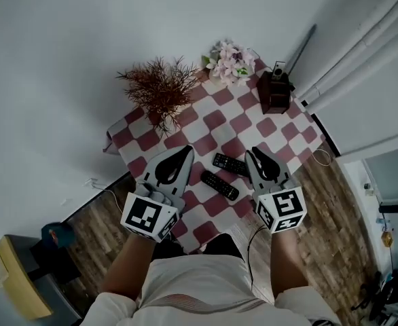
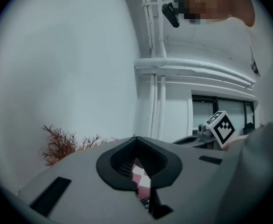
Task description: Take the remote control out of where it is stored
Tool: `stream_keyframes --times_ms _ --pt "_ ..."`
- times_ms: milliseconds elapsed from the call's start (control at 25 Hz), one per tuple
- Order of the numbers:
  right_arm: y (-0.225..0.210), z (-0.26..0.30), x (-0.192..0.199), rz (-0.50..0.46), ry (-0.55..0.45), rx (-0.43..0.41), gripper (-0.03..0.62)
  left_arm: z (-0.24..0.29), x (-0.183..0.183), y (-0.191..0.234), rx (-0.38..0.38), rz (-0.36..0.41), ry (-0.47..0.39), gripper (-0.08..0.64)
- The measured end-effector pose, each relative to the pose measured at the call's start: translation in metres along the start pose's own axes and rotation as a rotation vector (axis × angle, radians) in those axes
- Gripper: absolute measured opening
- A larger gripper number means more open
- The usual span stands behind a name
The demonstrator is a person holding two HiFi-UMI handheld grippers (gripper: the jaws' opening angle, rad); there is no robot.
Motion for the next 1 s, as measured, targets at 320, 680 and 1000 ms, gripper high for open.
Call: stream_keyframes --times_ms 320,680,1000 --pt "-0.018 -0.063 -0.013 0.100 -0.172 0.251 0.032 0.002 -0.021 -0.031 0.100 0.014 -0.029 0.008" --pt "-0.019 -0.087 -0.009 0.113 -0.178 0.297 0.032 0.001 -0.029 -0.054 0.153 0.039 -0.048 0.008" --pt "-0.022 -0.086 -0.014 0.096 -0.164 0.288 0.032 0.002 -0.030 -0.050 0.130 0.033 -0.047 0.008"
Point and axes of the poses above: the fingertips, and each gripper's own axes: z forward along the fingers, y to its left, x out of its underside, the point moved 5 cm from there along -z, backward along the fingers, and after that the axes turned 15 degrees about -x, right-handed, at the moved point
